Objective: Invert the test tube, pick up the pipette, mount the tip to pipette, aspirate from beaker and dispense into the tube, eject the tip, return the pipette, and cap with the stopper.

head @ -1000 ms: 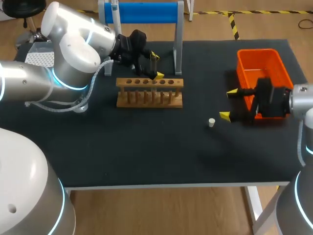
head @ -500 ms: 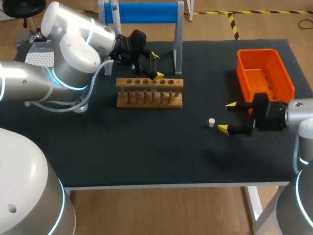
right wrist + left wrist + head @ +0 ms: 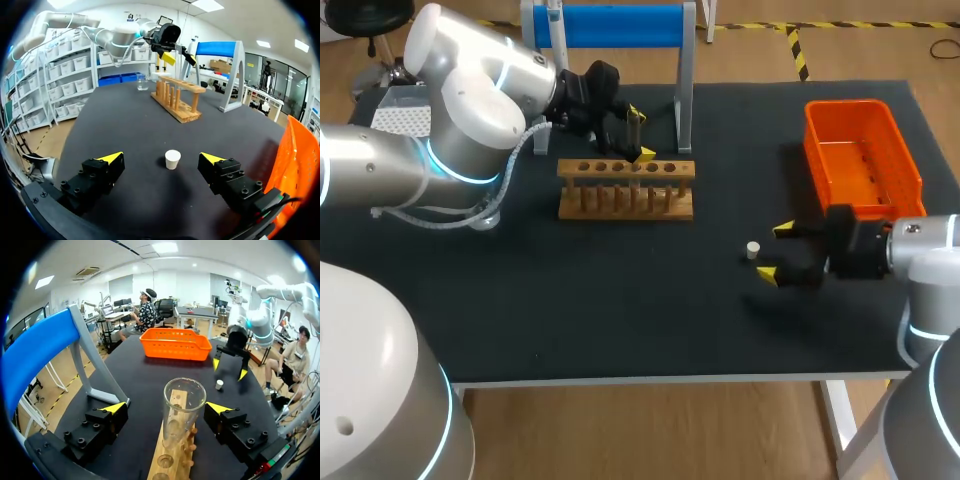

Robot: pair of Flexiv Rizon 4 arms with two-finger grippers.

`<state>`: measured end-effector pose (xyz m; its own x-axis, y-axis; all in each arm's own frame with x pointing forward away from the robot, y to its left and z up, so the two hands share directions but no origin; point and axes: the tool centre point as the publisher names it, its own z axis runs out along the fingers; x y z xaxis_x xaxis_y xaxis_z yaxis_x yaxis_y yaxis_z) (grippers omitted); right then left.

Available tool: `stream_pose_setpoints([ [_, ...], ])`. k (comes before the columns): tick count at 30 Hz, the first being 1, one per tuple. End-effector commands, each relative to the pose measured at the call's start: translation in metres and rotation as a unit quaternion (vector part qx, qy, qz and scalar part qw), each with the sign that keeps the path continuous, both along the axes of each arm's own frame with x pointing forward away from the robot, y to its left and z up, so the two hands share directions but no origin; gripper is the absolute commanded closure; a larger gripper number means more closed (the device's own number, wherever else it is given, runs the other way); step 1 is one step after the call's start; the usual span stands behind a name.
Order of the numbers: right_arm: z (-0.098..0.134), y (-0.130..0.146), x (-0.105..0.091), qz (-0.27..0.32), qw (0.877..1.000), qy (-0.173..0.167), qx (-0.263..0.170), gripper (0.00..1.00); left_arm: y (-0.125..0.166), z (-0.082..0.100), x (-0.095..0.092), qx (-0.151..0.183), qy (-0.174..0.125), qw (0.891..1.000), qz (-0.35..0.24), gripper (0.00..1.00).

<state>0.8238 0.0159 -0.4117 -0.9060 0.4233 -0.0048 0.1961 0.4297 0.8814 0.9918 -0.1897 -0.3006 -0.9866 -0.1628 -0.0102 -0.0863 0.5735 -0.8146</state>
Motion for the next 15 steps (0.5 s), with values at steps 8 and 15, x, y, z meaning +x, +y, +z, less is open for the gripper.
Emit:
stream_pose_setpoints([
  [8, -0.0127, 0.0101, 0.0083, -0.012, 1.0, 0.008, -0.008, 0.0, -0.0003, 0.0002, 0.0011, 0.001, 0.002, 1.0, -0.001, 0.0],
  [15, -0.0157, 0.0084, 0.0117, -0.02, 1.0, 0.014, -0.009, 0.0, -0.0003, 0.0002, 0.0011, 0.001, 0.002, 1.0, -0.001, 0.0],
])
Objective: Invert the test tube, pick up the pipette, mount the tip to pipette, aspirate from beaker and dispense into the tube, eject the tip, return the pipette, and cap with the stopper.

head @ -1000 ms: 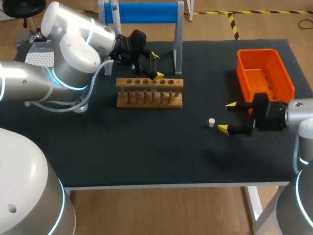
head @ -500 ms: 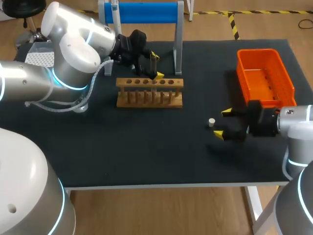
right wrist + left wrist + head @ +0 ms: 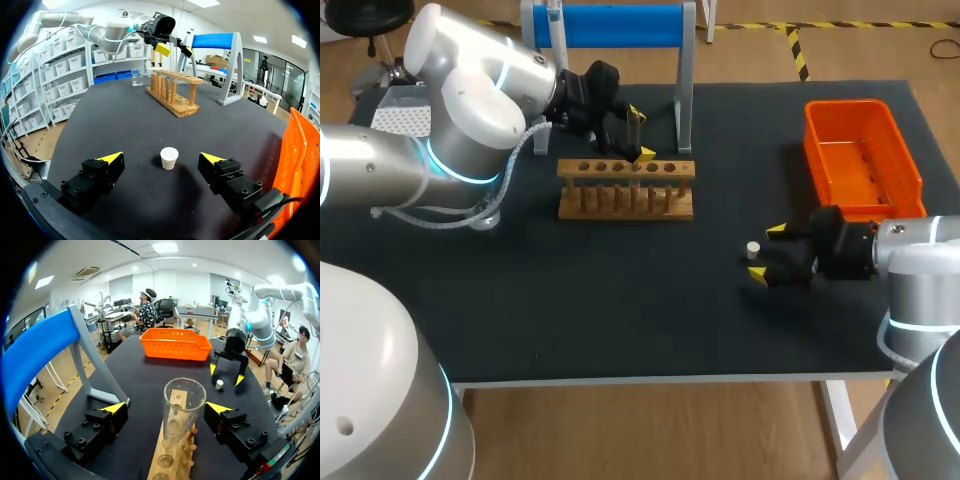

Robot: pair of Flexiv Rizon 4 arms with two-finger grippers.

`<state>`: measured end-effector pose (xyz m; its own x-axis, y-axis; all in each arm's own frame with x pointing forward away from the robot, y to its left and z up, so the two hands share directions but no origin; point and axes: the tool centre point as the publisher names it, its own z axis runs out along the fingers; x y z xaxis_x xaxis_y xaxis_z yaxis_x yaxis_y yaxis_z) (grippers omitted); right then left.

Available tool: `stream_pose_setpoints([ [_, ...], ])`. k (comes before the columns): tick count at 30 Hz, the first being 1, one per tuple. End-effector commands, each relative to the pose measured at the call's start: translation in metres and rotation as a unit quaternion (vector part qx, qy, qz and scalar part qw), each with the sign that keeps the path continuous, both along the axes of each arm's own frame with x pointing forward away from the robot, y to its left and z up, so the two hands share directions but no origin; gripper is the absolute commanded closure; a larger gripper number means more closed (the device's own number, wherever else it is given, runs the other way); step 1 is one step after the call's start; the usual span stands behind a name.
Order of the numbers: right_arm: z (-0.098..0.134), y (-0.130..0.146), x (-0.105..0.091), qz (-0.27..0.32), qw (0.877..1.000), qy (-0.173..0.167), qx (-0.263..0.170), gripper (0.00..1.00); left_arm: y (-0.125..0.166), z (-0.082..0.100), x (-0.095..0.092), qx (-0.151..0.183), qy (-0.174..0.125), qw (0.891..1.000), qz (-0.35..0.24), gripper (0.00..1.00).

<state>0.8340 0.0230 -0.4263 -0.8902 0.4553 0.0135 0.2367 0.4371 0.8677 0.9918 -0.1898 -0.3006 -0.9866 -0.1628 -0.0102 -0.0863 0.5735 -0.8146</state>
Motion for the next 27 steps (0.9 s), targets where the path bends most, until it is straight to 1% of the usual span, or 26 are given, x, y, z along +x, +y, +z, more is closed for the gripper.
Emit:
stream_pose_setpoints([
  [1, -0.001, 0.001, 0.002, -0.003, 1.0, 0.0, 0.0, 0.0, 0.0, 0.0, 0.001, 0.001, 0.002, 1.0, -0.001, 0.0],
  [2, -0.001, 0.001, 0.003, -0.006, 1.0, 0.001, -0.001, 0.05, 0.0, 0.0, 0.001, 0.001, 0.002, 1.0, -0.001, 0.0],
  [3, -0.001, 0.002, 0.003, -0.008, 1.0, 0.001, 0.0, 0.12, 0.0, 0.0, 0.001, 0.001, 0.002, 1.0, -0.001, 0.0],
  [4, -0.002, 0.002, 0.004, -0.009, 1.0, 0.002, 0.0, 0.16, 0.0, 0.0, 0.001, 0.001, 0.002, 1.0, -0.001, 0.0],
  [5, -0.002, 0.002, 0.005, -0.009, 1.0, 0.002, 0.0, 0.16, 0.0, 0.0, 0.001, 0.001, 0.002, 1.0, -0.001, 0.0],
  [9, -0.002, 0.005, 0.007, -0.012, 1.0, 0.005, -0.002, 0.28, 0.0, 0.0, 0.001, 0.001, 0.002, 1.0, -0.001, 0.0],
  [15, -0.001, 0.008, 0.01, -0.013, 1.0, 0.005, -0.007, 0.29, 0.0, 0.0, 0.001, 0.001, 0.002, 1.0, -0.001, 0.0],
  [18, -0.002, 0.009, 0.011, -0.016, 1.0, 0.006, -0.01, 0.36, 0.0, 0.0, 0.001, 0.001, 0.002, 1.0, -0.001, 0.0],
  [23, -0.002, 0.009, 0.012, -0.021, 1.0, 0.009, -0.012, 0.41, 0.0, 0.0, 0.001, 0.001, 0.002, 1.0, -0.001, 0.0],
  [27, -0.003, 0.01, 0.013, -0.023, 1.0, 0.011, -0.013, 0.49, 0.0, 0.0, 0.001, 0.001, 0.002, 1.0, -0.001, 0.0],
])
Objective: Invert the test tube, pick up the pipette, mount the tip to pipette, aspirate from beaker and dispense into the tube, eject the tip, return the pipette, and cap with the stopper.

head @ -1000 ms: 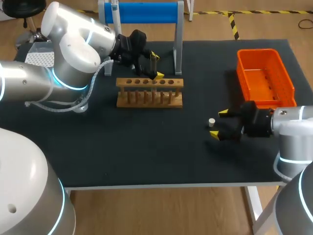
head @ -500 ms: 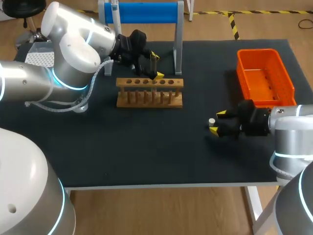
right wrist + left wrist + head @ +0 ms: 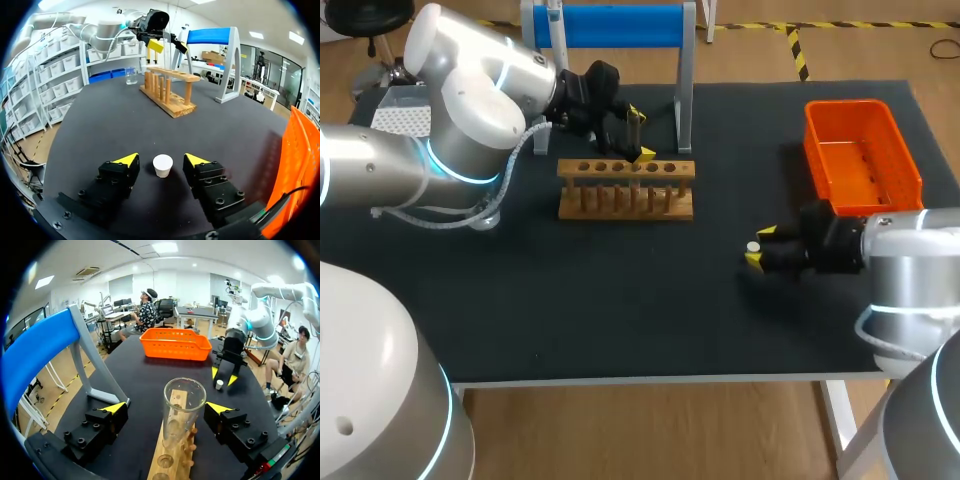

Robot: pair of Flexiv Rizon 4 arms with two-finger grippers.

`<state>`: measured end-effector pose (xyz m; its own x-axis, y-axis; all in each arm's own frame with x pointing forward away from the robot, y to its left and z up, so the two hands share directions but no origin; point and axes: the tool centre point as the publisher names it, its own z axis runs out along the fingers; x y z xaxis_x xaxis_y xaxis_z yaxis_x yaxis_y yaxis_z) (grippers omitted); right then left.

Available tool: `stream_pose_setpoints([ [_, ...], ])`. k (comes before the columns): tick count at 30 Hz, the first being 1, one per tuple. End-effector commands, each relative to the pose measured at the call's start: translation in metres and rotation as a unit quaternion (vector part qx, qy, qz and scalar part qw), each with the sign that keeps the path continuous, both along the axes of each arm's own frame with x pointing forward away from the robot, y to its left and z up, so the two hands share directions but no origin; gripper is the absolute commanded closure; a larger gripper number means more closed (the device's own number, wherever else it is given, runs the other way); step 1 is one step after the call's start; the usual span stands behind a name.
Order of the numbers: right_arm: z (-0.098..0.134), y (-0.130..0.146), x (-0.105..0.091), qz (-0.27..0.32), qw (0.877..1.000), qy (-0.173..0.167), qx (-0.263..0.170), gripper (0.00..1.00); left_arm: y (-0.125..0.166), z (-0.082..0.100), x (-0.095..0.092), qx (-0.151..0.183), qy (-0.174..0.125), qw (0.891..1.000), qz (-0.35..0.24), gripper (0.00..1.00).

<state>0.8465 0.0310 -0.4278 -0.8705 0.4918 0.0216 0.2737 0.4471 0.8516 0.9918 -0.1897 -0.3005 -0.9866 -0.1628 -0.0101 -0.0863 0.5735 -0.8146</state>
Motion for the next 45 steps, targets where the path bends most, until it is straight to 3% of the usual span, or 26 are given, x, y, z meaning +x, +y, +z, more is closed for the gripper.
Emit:
stream_pose_setpoints([
  [1, -0.0015, 0.0019, 0.0012, -0.003, 1.0, 0.0, -0.001, 0.5, -0.0003, 0.0002, 0.0011, 0.001, 0.002, 1.0, -0.001, 0.0],
  [31, -0.0045, 0.0057, 0.0045, -0.002, 1.0, 0.011, -0.003, 0.64, -0.0003, 0.0002, 0.0011, 0.001, 0.002, 1.0, -0.001, 0.0],
  [37, -0.0048, 0.0059, 0.0047, -0.003, 1.0, 0.013, -0.003, 0.76, -0.0003, 0.0002, 0.0011, 0.001, 0.002, 1.0, -0.001, 0.0],
  [42, -0.0052, 0.0059, 0.0049, -0.004, 1.0, 0.014, -0.004, 0.8, -0.0003, 0.0002, 0.0011, 0.001, 0.002, 1.0, -0.001, 0.0],
  [44, -0.0053, 0.0058, 0.005, -0.004, 1.0, 0.014, -0.005, 1.0, -0.0003, 0.0002, 0.0011, 0.001, 0.002, 1.0, -0.001, 0.0],
  [45, -0.0054, 0.0058, 0.0051, -0.003, 1.0, 0.014, -0.004, 1.0, -0.0003, 0.0002, 0.0011, 0.001, 0.002, 1.0, -0.001, 0.0],
])
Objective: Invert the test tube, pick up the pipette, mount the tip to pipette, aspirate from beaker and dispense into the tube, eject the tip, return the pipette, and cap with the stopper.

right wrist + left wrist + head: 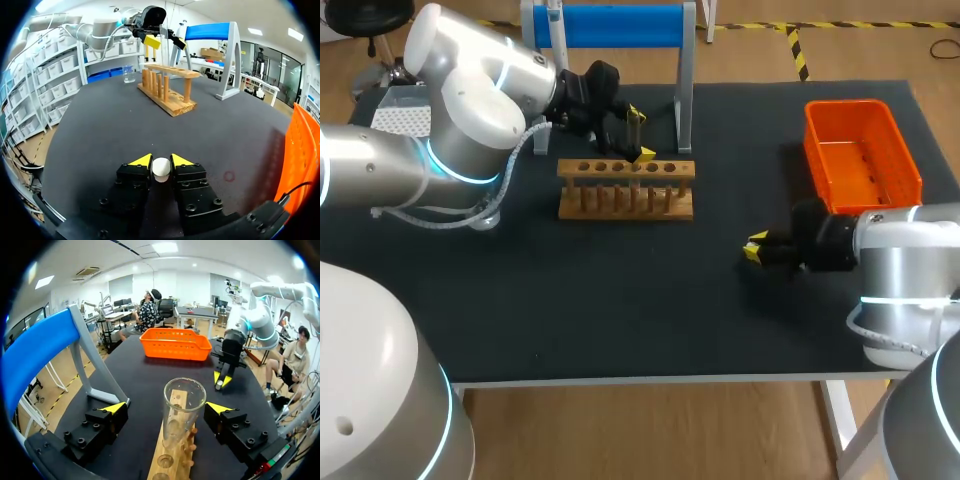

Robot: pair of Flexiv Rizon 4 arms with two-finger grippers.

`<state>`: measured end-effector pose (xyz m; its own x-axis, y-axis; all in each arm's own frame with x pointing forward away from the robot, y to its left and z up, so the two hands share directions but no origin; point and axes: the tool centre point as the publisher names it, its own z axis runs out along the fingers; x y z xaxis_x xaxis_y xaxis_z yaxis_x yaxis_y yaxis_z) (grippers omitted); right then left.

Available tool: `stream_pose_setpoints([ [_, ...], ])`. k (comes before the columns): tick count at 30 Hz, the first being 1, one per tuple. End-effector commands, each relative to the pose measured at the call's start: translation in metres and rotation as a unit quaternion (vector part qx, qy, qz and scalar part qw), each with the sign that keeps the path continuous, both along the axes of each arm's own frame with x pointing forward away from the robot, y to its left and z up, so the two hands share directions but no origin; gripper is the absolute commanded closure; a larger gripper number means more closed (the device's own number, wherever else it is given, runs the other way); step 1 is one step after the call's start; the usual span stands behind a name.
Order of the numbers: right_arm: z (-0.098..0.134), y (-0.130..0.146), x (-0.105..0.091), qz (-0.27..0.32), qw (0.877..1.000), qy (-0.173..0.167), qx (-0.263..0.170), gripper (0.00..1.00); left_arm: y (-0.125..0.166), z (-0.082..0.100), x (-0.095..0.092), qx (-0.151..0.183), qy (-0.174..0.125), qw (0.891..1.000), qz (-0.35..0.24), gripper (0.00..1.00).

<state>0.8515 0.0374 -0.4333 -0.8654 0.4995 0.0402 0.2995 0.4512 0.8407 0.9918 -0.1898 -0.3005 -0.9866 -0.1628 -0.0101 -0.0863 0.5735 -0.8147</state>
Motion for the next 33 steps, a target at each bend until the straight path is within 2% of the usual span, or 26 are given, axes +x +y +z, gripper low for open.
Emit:
stream_pose_setpoints([
  [1, 0.0, -0.001, 0.0, 0.001, 1.0, 0.001, 0.0, 1.0, 0.0, 0.0, 0.001, 0.001, 0.002, 1.0, -0.001, 0.0],
  [7, 0.003, -0.002, 0.001, 0.0, 1.0, 0.003, 0.001, 1.0, 0.0, 0.0, 0.001, 0.001, 0.002, 1.0, -0.001, 0.0],
  [12, 0.017, -0.002, 0.002, 0.002, 1.0, 0.006, 0.003, 1.0, 0.0, 0.0, 0.001, 0.001, 0.002, 1.0, -0.001, 0.0],
  [23, 0.06, 0.006, 0.014, 0.054, 0.999, 0.006, -0.007, 1.0, 0.0, 0.0, 0.001, 0.001, 0.002, 1.0, -0.001, 0.0],
  [33, 0.116, 0.035, 0.036, 0.107, 0.994, -0.014, -0.028, 1.0, 0.0, 0.0, 0.001, 0.001, 0.002, 1.0, -0.001, 0.0],
])
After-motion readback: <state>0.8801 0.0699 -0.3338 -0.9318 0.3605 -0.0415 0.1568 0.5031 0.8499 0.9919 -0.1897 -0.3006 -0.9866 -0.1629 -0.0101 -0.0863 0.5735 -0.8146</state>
